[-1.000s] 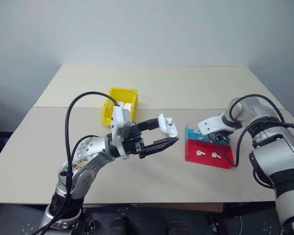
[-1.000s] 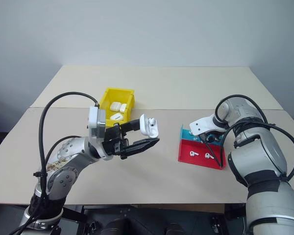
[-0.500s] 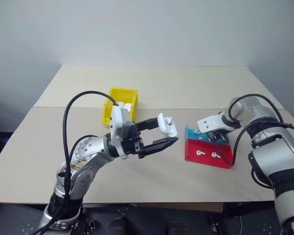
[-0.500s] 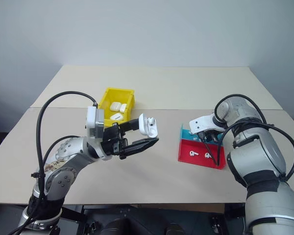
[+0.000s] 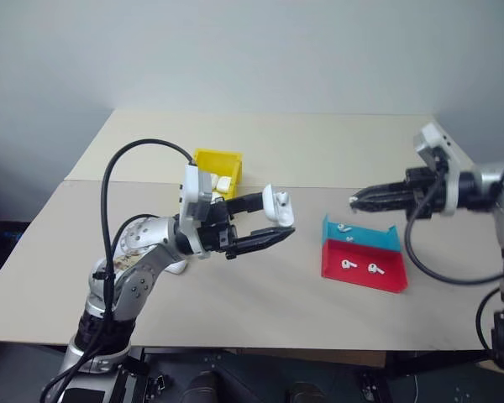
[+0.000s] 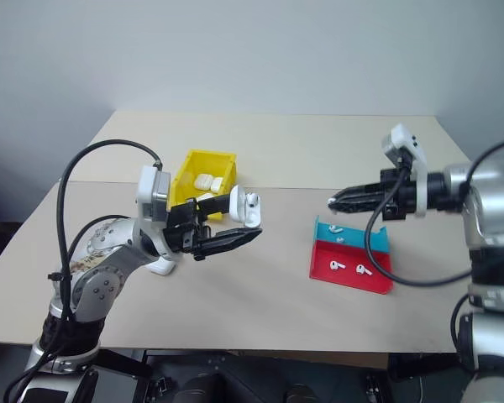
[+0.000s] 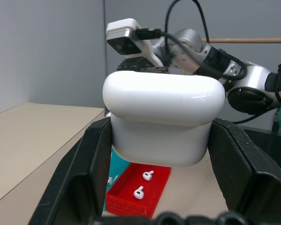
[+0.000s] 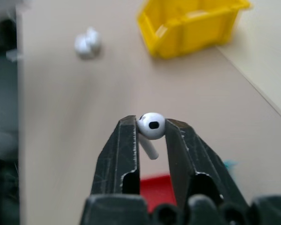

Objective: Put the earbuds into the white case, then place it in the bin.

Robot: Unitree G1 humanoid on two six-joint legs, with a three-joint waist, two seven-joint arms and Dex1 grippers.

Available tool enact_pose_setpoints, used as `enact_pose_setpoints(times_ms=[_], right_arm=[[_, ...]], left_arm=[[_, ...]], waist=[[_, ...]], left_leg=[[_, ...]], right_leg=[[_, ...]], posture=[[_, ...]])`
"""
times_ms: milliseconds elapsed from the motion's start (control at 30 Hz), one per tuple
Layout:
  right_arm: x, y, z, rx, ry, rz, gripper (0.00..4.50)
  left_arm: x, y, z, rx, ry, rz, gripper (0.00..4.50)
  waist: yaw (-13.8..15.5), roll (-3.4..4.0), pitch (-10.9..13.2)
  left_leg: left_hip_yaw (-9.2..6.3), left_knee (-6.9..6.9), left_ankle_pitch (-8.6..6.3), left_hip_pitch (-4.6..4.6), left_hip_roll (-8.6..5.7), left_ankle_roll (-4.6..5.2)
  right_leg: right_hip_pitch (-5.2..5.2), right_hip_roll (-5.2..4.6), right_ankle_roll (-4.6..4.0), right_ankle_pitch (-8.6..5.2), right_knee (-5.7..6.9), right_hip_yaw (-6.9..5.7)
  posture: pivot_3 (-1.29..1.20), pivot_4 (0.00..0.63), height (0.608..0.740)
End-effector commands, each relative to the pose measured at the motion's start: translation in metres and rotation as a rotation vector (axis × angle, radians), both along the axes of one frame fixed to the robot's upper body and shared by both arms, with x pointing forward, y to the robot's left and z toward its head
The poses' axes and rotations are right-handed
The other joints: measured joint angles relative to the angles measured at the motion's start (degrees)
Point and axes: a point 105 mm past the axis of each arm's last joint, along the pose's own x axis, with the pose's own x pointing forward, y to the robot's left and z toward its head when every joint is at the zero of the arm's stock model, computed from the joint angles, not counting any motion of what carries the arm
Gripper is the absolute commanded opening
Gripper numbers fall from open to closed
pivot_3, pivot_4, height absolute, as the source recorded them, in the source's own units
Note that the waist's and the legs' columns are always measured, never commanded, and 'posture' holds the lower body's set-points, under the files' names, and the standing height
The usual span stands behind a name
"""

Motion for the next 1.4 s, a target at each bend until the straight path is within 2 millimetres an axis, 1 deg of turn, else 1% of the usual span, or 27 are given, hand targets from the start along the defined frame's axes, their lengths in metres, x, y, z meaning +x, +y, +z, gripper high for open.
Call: enact_pose_setpoints(times_ms=[33,133,233,333,467,633,733,833,1233,1400], right_arm=[[-0.030,0.018,0.017,0.224,0.063,0.027,0.62],[-0.045,0.034,0.016,0.331,0.068,0.054,0.62],[-0.057,0.044,0.024,0.440,0.047,0.093,0.62],[-0.063,0.048,0.030,0.494,0.029,0.108,0.62],[-0.067,0.051,0.037,0.524,0.013,0.114,0.62],[-0.072,0.061,0.040,0.510,0.010,0.127,0.62],[-0.073,0.071,0.037,0.461,-0.008,0.119,0.62],[-0.074,0.076,0.033,0.428,-0.011,0.113,0.62],[-0.073,0.076,0.023,0.362,-0.050,0.068,0.62],[-0.067,0.074,0.021,0.348,-0.069,0.037,0.62]], left_arm=[[-0.005,-0.003,0.009,-0.013,-0.036,-0.046,2.78],[-0.008,-0.008,0.009,-0.013,-0.030,-0.074,2.78],[-0.011,-0.011,0.009,-0.006,-0.025,-0.103,2.78],[-0.011,-0.013,0.010,-0.004,-0.024,-0.117,2.78],[-0.010,-0.015,0.011,-0.001,-0.025,-0.127,2.78],[-0.009,-0.017,0.010,-0.003,-0.019,-0.135,2.78],[-0.007,-0.019,0.007,-0.002,-0.006,-0.135,2.78],[-0.006,-0.020,0.005,-0.004,-0.005,-0.133,2.78],[-0.008,-0.021,0.007,-0.014,-0.011,-0.120,2.78],[-0.008,-0.022,0.008,-0.017,-0.013,-0.122,2.78]], waist=[[-0.21,0.00,0.00],[-0.04,0.00,0.00],[0.03,0.00,0.00],[0.07,0.00,0.00],[0.11,0.00,0.00],[-0.03,0.00,0.00],[-0.14,0.00,0.00],[-0.24,-0.01,0.00],[-0.27,-0.02,0.01],[-0.28,-0.03,0.01]], left_leg=[[-0.02,0.00,0.01,0.01,0.00,0.00],[-0.05,0.07,0.02,0.00,-0.01,0.00],[-0.05,0.04,0.01,0.00,-0.01,0.00],[-0.05,0.02,0.01,-0.01,-0.02,0.00],[-0.05,0.02,0.01,-0.02,-0.02,0.01],[-0.05,-0.02,0.01,-0.01,-0.02,0.02],[-0.05,-0.03,0.01,-0.01,-0.02,0.02],[-0.05,-0.02,0.01,-0.03,-0.02,0.02],[-0.05,-0.02,0.00,-0.05,-0.02,0.04],[-0.05,-0.01,0.00,-0.05,-0.02,0.04]], right_leg=[[0.00,0.01,0.00,0.00,0.01,0.00],[0.02,0.01,0.01,0.01,0.07,-0.03],[0.01,0.01,0.02,0.01,0.04,-0.03],[0.01,0.01,0.02,0.01,0.03,-0.03],[0.01,0.02,0.02,0.01,0.03,-0.03],[0.00,0.02,0.02,0.01,-0.01,-0.01],[0.00,0.02,0.02,0.00,-0.02,-0.01],[-0.01,0.02,0.03,0.00,-0.02,0.00],[-0.02,0.02,0.03,0.00,-0.05,0.00],[-0.03,0.02,0.03,0.00,-0.05,0.00]], posture=[[0.00,0.150,0.740],[0.00,0.150,0.740],[0.00,0.150,0.740],[0.00,0.150,0.740],[0.00,0.150,0.740],[0.00,0.150,0.740],[0.00,0.150,0.740],[0.00,0.150,0.740],[0.00,0.150,0.740],[0.00,0.150,0.740]])
